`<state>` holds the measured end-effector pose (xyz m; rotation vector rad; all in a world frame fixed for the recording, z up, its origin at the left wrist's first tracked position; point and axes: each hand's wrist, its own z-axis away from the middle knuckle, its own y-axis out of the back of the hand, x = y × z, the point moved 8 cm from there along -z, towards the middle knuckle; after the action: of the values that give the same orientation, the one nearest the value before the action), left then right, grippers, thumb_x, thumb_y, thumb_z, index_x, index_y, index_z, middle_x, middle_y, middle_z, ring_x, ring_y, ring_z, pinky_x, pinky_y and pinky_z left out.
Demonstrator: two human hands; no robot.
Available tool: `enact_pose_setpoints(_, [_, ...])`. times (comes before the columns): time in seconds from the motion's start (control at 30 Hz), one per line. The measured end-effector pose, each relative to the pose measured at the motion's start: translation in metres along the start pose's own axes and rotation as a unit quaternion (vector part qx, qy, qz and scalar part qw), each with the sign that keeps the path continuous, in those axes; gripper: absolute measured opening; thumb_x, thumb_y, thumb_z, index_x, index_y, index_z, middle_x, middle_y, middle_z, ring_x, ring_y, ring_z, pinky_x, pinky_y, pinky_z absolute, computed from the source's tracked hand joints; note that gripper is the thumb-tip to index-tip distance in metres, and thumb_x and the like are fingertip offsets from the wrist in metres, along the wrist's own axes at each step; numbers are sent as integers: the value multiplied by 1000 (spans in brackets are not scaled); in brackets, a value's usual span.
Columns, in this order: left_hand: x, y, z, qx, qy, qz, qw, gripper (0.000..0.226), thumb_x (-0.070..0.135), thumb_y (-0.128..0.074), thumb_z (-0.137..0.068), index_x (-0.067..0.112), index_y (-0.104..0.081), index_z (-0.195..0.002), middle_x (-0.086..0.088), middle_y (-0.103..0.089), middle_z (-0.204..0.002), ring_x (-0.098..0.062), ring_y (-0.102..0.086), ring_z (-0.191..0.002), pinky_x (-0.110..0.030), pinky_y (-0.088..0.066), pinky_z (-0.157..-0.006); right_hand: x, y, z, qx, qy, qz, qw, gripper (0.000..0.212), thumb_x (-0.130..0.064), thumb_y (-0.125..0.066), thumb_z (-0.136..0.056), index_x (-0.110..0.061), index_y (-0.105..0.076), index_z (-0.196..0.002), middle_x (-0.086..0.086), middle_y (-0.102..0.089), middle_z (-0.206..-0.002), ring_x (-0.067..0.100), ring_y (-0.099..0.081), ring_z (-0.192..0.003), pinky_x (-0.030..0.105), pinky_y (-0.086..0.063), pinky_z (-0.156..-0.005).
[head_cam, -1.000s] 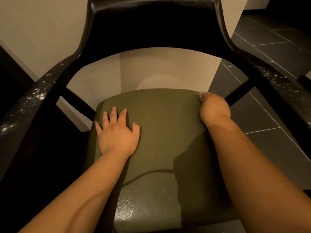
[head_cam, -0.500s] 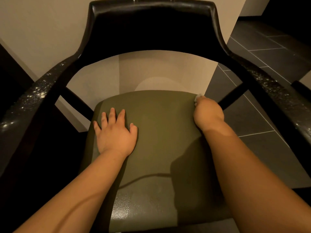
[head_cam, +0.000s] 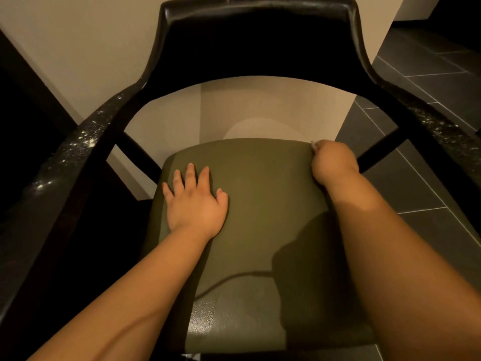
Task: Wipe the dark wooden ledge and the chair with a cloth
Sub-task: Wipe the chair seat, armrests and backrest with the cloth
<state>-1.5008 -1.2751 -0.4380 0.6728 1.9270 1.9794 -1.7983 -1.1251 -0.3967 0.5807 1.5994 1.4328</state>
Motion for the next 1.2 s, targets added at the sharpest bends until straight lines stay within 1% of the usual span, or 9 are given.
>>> enact_pose_setpoints(0.2, [0,0,0,-5,-4,7,1000,74,60,-20,-98,31,-18,-166,-7,-9,-175,-36,-3,-160,-61,-2,-128,-22,-28,71,50,128,13,990,45,-13,-40,-109,-17,-48,-152,8,-50,-155,29,-50,-139,33,-38,-113])
enact_pose_setpoints(0.33, [1,2,2,-27,-17,-2,999,77,61,-19,-99,28,-12,-168,-9,-3,-176,-37,2,-160,-62,0,-127,-31,-15,27,49,131,-38,989,31,-19,-45,-108,-8,-68,-126,18,-64,-134,38,-58,-123,37,-45,-97])
enact_pose_setpoints(0.4, [1,3,3,-43,-26,-2,999,79,63,-19,-99,27,-8,-168,-9,1,-176,-38,5,-160,-63,2,-127,-40,-13,23,51,131,-65,988,30,-21,-50,-105,-7,-72,-120,17,-65,-135,38,-59,-123,38,-46,-98])
enact_pose_setpoints(0.53, [-1,4,5,-70,-47,-1,996,83,69,-20,-99,28,-3,-168,-9,8,-176,-37,11,-160,-61,6,-127,-37,-23,64,40,182,-45,982,44,-20,-62,-98,-8,-61,-141,15,-55,-150,35,-51,-137,40,-39,-114])
enact_pose_setpoints(0.67, [-7,6,26,-74,-82,18,994,78,68,-21,-101,32,-1,-168,-4,10,-176,-29,13,-161,-53,7,-129,0,-20,75,78,118,24,990,49,-40,-47,-105,-20,-49,-149,14,-57,-147,43,-46,-137,54,-29,-118])
enact_pose_setpoints(0.77, [-21,5,58,-56,-70,41,995,74,64,-23,-103,35,-3,-168,0,8,-176,-25,11,-162,-49,6,-130,-17,-32,65,54,118,-40,991,46,-23,-47,-107,-12,-49,-152,14,-44,-159,44,-32,-150,54,-23,-125])
enact_pose_setpoints(0.9, [-43,8,99,-39,-16,70,997,74,63,-27,-101,37,-7,-167,4,7,-176,-21,11,-162,-50,5,-130,-108,-65,93,10,250,-97,963,42,-9,-53,-103,-5,-57,-145,17,-44,-158,42,-39,-147,46,-28,-123])
enact_pose_setpoints(1.03, [-58,11,111,-18,63,103,992,85,65,-35,-96,31,-4,-168,2,7,-176,-25,6,-162,-45,0,-131,-162,-91,113,-38,387,-50,920,47,-11,-54,-104,-6,-52,-150,15,-44,-159,36,-39,-148,44,-28,-124])
enact_pose_setpoints(1.2, [-59,12,107,-29,83,124,988,92,63,-36,-96,22,4,-168,-3,11,-175,-26,8,-161,-44,-1,-131,-167,-69,47,-13,278,-74,957,47,-13,-50,-105,-1,-46,-151,23,-46,-156,38,-43,-145,42,-30,-122])
